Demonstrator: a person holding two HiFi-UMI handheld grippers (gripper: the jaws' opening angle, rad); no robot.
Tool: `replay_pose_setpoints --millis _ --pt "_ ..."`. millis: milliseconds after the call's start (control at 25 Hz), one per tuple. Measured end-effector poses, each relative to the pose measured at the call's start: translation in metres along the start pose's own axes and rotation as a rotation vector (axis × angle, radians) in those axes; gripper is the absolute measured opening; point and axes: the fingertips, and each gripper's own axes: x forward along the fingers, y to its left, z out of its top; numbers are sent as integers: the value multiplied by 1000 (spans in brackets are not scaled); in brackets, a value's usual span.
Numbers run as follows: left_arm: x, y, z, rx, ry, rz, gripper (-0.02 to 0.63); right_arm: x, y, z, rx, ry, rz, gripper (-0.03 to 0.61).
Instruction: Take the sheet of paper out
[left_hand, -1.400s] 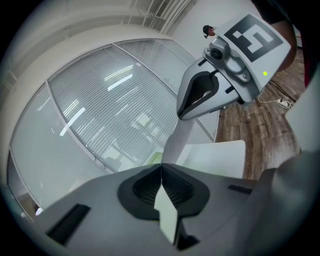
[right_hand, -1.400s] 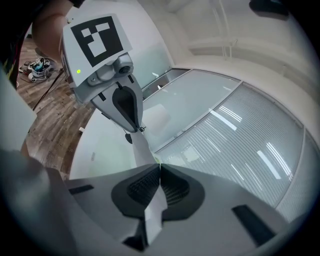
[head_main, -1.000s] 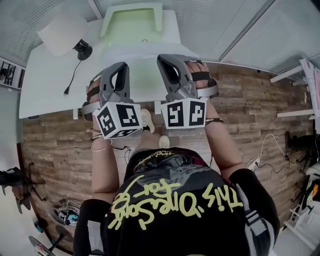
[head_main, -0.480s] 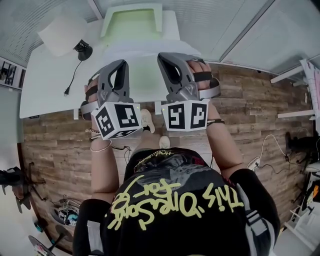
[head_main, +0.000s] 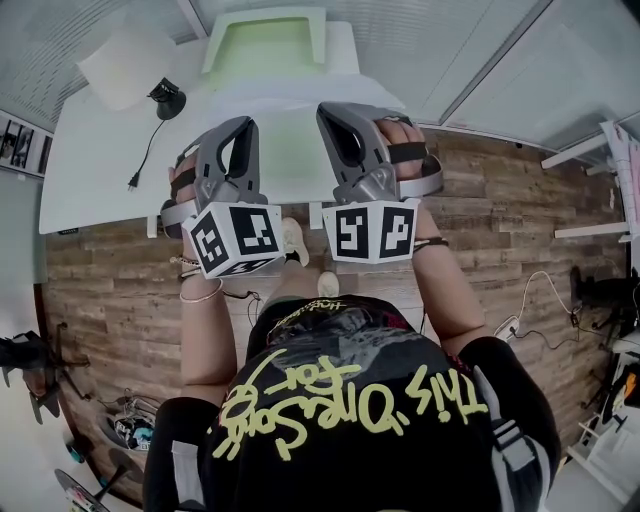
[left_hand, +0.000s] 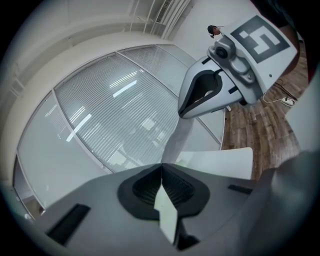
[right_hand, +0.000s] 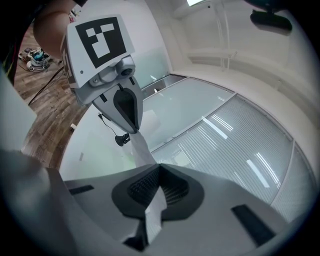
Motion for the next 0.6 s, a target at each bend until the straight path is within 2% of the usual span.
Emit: replay_pose_setpoints --millis 600 --pt "-4 3 -3 -19 1 8 9 0 2 4 26 -23 5 6"
